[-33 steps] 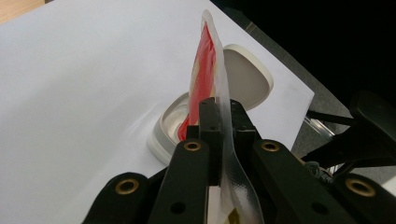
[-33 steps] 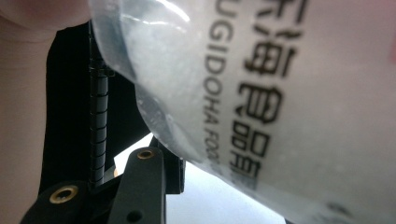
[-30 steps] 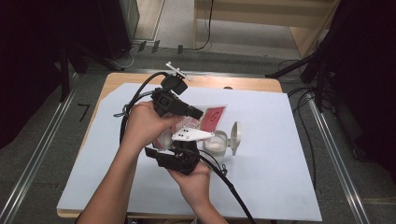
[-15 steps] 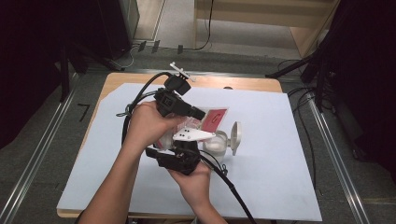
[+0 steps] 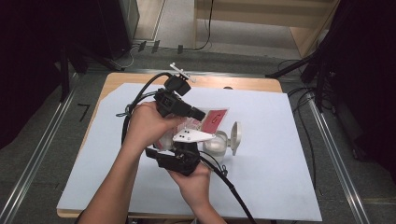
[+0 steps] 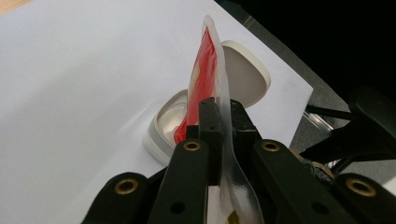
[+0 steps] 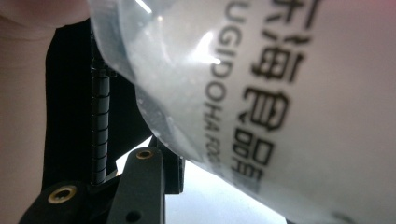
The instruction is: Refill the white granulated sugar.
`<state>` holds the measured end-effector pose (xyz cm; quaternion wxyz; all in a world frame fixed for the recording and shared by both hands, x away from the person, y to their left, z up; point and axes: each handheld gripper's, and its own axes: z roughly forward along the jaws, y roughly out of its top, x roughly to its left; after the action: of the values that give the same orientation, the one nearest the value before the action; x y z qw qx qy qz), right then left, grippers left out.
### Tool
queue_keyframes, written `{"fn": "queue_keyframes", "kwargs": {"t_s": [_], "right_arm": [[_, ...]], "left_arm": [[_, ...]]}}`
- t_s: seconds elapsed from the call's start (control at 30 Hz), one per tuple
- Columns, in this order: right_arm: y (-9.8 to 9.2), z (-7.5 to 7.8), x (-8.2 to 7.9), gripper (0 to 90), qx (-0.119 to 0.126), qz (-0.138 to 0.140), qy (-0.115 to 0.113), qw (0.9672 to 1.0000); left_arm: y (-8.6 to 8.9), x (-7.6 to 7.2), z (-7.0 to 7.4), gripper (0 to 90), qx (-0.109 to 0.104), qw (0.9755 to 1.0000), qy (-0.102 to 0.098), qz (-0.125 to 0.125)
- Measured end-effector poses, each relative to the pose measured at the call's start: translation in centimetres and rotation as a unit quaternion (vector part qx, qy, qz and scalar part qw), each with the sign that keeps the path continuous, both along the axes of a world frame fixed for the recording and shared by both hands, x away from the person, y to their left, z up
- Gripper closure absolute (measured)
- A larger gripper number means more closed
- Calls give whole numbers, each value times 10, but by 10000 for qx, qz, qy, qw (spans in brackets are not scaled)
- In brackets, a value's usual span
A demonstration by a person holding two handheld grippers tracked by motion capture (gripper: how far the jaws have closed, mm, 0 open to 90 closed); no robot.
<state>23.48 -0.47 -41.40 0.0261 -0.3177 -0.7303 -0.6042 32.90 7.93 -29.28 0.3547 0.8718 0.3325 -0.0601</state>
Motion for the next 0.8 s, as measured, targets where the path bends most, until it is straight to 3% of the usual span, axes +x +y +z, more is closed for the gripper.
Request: {"fn": "queue_keyframes", "kwargs": {"t_s": [0.8], "right_arm": [[3,-2,-7,624,-208,-124,-206,9995]], "left_arm": [[5,-1,-2,886,-93,9997,126,-163]]}}
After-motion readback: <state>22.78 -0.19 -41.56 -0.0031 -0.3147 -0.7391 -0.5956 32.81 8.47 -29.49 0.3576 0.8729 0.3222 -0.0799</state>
